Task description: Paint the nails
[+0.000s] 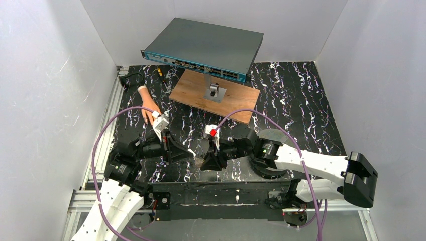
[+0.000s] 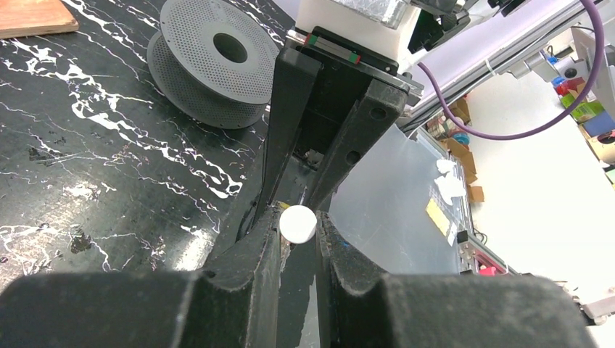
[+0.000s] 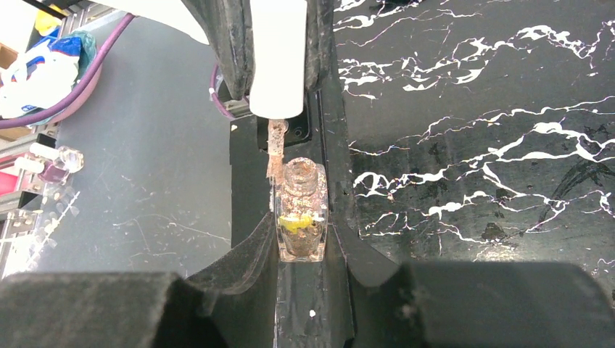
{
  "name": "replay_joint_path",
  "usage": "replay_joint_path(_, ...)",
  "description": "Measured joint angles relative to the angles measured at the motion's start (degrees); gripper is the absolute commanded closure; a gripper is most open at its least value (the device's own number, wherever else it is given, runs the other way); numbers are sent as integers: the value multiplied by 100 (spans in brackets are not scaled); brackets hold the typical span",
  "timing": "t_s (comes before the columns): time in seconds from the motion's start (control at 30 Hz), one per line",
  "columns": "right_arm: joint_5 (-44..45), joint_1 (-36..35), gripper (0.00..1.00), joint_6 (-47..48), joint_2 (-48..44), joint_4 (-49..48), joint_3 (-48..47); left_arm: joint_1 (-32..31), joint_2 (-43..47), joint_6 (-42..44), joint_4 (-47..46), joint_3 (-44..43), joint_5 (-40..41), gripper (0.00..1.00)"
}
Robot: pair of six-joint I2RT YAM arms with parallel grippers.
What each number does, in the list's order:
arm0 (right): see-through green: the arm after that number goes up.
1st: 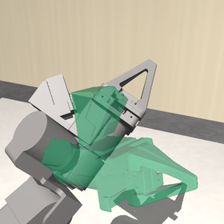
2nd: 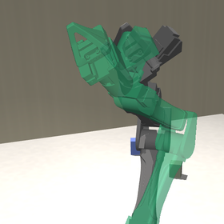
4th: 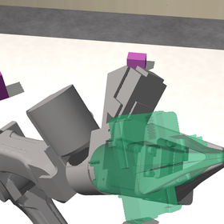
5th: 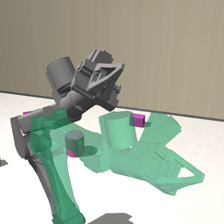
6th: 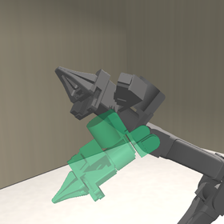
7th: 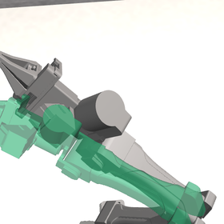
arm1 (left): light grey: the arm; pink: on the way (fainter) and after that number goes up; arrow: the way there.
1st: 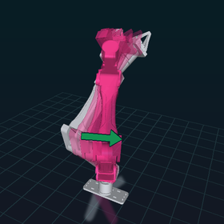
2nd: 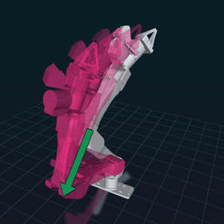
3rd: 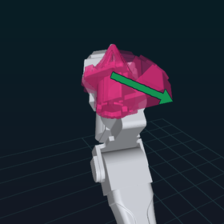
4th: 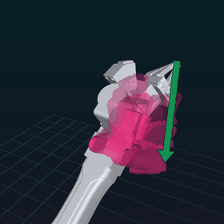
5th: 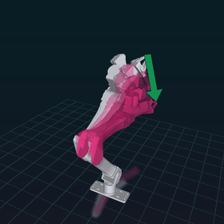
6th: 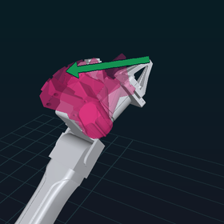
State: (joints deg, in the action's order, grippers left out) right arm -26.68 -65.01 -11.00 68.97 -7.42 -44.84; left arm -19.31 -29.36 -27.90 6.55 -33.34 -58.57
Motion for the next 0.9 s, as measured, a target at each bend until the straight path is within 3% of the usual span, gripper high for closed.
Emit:
replay_joint_path(0.57,59,-33,99,28,-68,4,0,-118,125,216,422,-2,505,100)
replay_joint_path(0.9,59,-66,99,52,-68,133,-90,-240,24,188,269,-2,350,100)
